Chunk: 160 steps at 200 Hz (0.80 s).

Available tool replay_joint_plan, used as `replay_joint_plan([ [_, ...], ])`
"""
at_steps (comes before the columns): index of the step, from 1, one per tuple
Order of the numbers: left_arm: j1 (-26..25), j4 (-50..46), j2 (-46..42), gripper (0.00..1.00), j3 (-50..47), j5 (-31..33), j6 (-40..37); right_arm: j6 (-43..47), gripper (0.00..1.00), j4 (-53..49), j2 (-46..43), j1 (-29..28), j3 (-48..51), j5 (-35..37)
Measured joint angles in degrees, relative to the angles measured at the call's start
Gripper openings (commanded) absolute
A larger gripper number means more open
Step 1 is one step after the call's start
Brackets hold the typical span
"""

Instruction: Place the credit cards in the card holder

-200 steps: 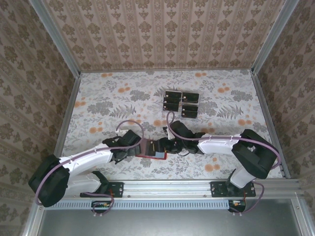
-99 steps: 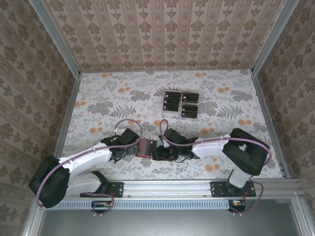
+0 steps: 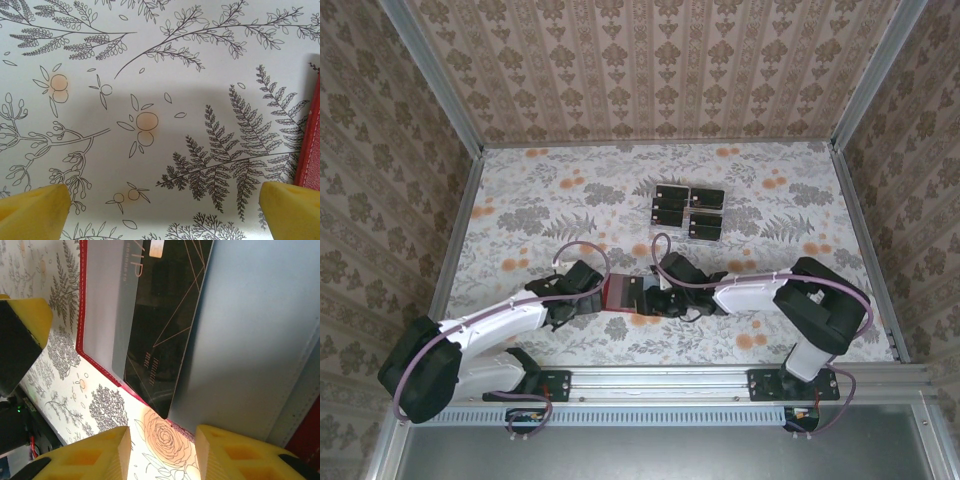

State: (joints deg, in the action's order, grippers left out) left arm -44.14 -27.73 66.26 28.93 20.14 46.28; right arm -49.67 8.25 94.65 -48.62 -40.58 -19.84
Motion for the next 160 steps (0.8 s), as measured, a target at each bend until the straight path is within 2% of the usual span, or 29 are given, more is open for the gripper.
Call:
replay_joint_plan([
  [43,0.0,1.18,0.61,1.0,0.0,-0.37,-0.48,1.95,0.38,-6.34,-4.37,0.24,-1.79,1.6],
  [78,0.07,1.99,2.47,1.0,0.44,-0.63,-1.18,2.82,0.35,-7.23,-5.14,1.95,-4.76,3.23],
  [160,0.24,4.63,5.81,1.0,0.92,-1.05,-2.23,2.84,0.32,-7.19,1.84,2.69,-7.61,4.7],
])
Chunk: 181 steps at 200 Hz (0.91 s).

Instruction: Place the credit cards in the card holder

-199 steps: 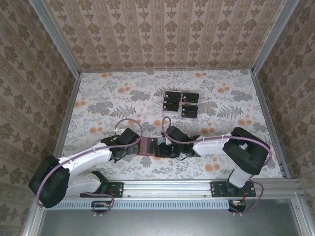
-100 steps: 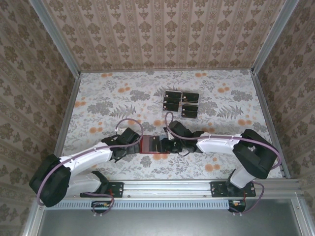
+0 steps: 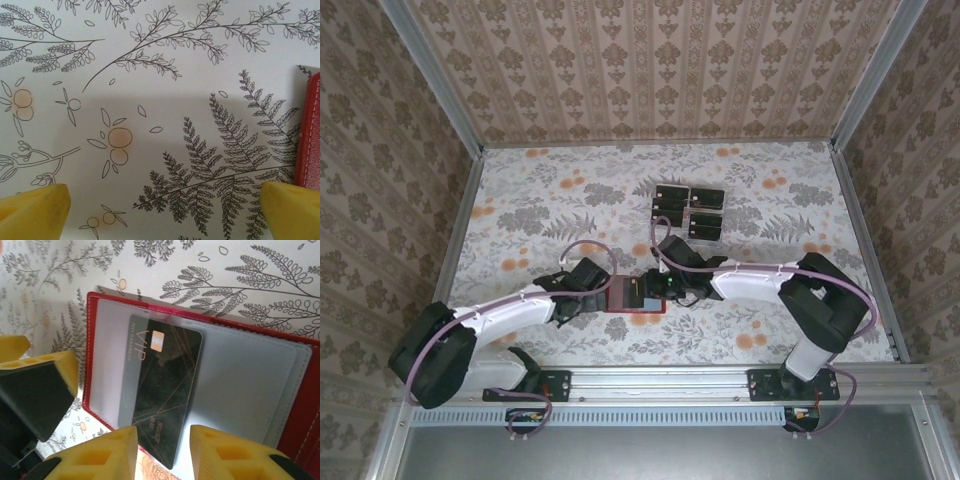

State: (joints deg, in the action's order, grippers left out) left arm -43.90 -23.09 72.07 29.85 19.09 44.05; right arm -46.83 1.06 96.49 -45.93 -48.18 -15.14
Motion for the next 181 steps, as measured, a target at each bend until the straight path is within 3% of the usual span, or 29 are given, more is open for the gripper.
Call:
replay_joint_plan([
  [51,0.13,1.25,0.83,1.0,-0.02,-0.44,-0.15,-0.24,0.27,0.5,2.97,0.0,-1.27,-0.13],
  [97,0.13,2.47,1.42,1.0,-0.02,-0.92,-0.15,-1.42,0.12,2.69,4.55,0.0,-1.73,-1.18],
  [181,0.13,3.85,2.58,1.0,-0.13,-1.49,-0.15,-1.79,0.09,3.52,7.13,-0.59,-4.44,-3.13],
])
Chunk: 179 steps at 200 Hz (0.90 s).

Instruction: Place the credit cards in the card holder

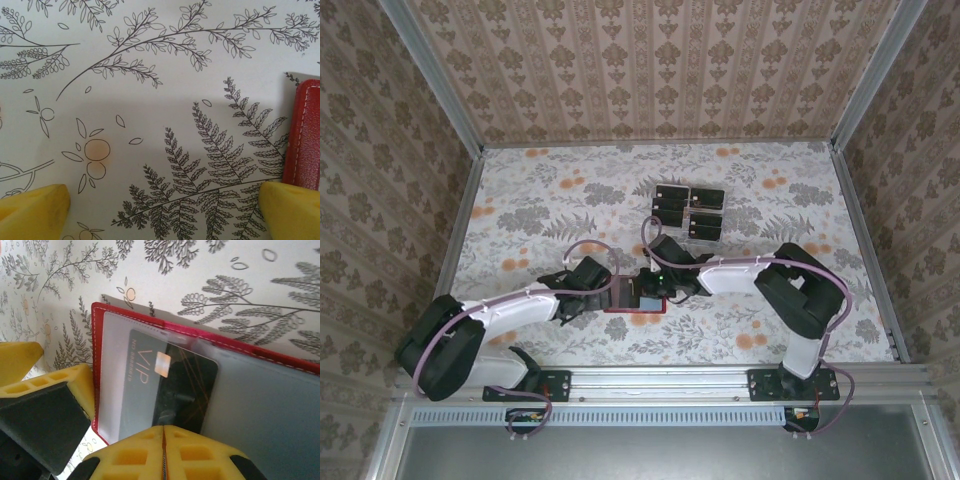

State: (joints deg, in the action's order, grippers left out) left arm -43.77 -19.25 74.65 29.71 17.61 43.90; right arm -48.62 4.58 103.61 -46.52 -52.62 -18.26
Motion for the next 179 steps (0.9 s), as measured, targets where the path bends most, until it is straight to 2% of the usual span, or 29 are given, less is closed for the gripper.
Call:
replay_joint_plan([
  [66,0.0,0.0,-0.04,1.0,-0.02,0.0,0.0,-0.35,0.13,0.04,1.77,-0.76,-2.1,-0.83],
  [101,0.0,-0.83,-1.9,1.0,0.0,-0.07,-0.11,1.27,0.29,-3.04,-0.96,-0.76,-2.21,0.33],
  [129,0.0,-1.53,-3.58,1.0,0.07,0.02,-0.44,3.19,0.3,-6.6,-4.31,-0.76,-2.73,2.84],
  [179,0.0,-1.75,-2.56,1.0,0.07,0.0,-0.66,5.18,0.3,-10.43,-4.46,-0.76,-3.41,6.03],
])
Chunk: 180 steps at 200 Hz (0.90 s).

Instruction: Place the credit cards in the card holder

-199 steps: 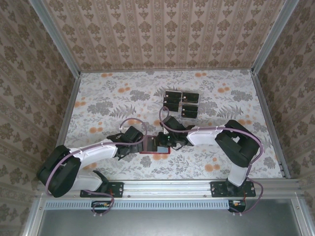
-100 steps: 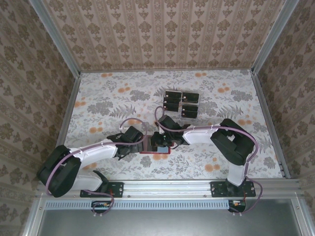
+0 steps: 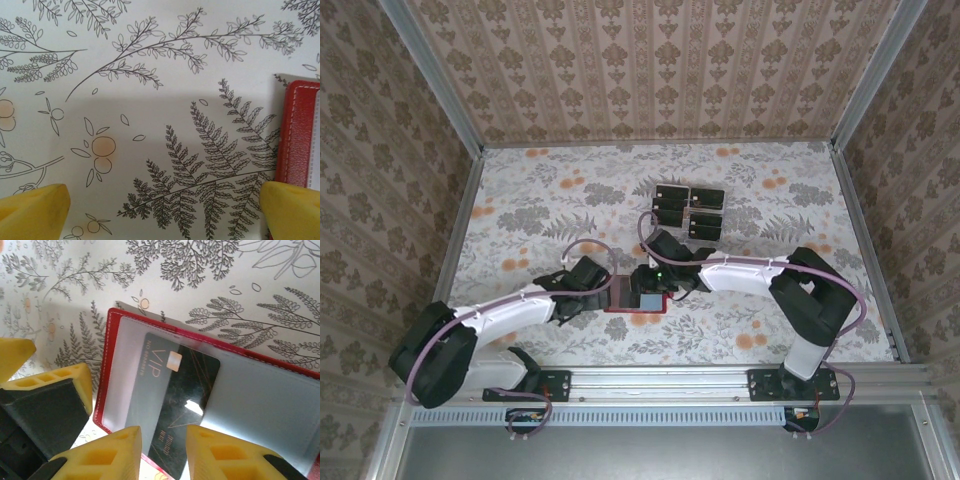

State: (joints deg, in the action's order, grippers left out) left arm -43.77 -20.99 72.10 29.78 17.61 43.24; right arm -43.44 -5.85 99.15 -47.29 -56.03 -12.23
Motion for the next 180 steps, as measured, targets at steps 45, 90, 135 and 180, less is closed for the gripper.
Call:
replay_joint_plan([
  [45,0.0,0.37,2.08,1.0,0.0,-0.04,0.0,0.0,0.29,-0.04,2.19,0.0,-0.35,0.02],
  [90,0.0,1.29,2.56,1.0,0.0,-0.04,0.0,-0.02,0.27,0.02,4.37,0.0,-0.72,-0.17],
  [135,0.0,1.66,2.82,1.0,0.0,-0.02,0.0,-0.42,0.2,1.31,5.14,-0.07,-1.33,-0.87],
  [180,0.0,1.9,2.97,1.0,0.0,0.0,0.0,-0.46,0.18,1.6,6.82,-0.5,-2.78,-1.77],
])
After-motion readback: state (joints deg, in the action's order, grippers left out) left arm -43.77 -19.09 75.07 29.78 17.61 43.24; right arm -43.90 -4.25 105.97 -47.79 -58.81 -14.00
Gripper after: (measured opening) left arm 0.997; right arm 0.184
